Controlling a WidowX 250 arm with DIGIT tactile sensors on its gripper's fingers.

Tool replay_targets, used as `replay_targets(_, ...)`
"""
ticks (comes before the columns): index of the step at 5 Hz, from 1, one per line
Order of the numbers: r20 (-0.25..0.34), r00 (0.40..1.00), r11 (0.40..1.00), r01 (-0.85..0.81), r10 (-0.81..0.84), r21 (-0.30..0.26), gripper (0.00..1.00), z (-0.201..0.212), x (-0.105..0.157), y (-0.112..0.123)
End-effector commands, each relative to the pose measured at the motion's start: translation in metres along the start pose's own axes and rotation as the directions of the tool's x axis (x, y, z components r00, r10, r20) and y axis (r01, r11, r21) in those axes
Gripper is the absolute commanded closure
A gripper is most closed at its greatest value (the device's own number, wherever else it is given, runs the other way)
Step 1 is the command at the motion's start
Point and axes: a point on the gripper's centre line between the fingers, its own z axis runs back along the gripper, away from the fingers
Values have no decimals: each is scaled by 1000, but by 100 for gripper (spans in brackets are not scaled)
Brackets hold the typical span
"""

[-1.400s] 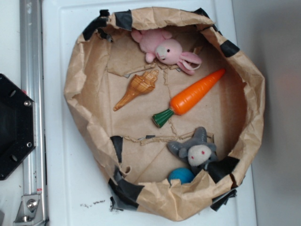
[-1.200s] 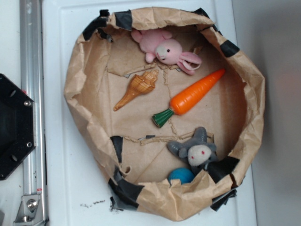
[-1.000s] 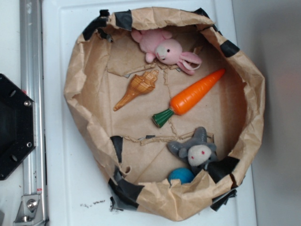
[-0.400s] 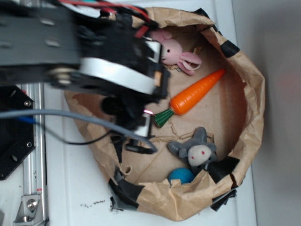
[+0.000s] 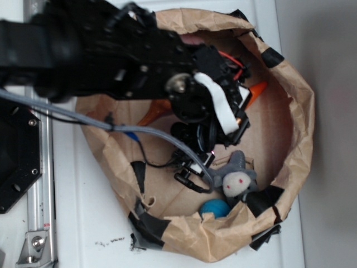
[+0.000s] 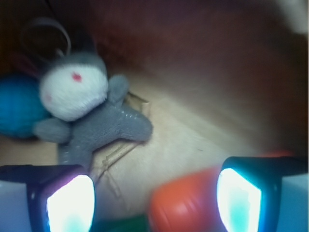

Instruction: Grab the gray animal.

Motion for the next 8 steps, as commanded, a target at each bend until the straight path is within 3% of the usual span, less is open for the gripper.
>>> replay_targets(1, 38, 969, 967, 245, -243, -68, 0, -2, 33, -64)
replay_targets(2, 50, 965, 963, 259, -256, -71, 0, -6, 42, -74)
replay_targets(3, 13, 971, 971, 237, -237, -13, 100, -35, 49, -69)
replay_targets(4, -43, 979, 978, 202, -200, 47, 100, -44, 50, -58)
replay_targets(6, -56, 994, 978, 100, -91, 183, 100, 3, 45, -34)
replay_targets(7, -202, 968, 965, -97, 148, 245, 100, 63, 26, -5)
replay_targets(8, -204, 907, 895, -284, 367, 345, 100, 105, 17, 6)
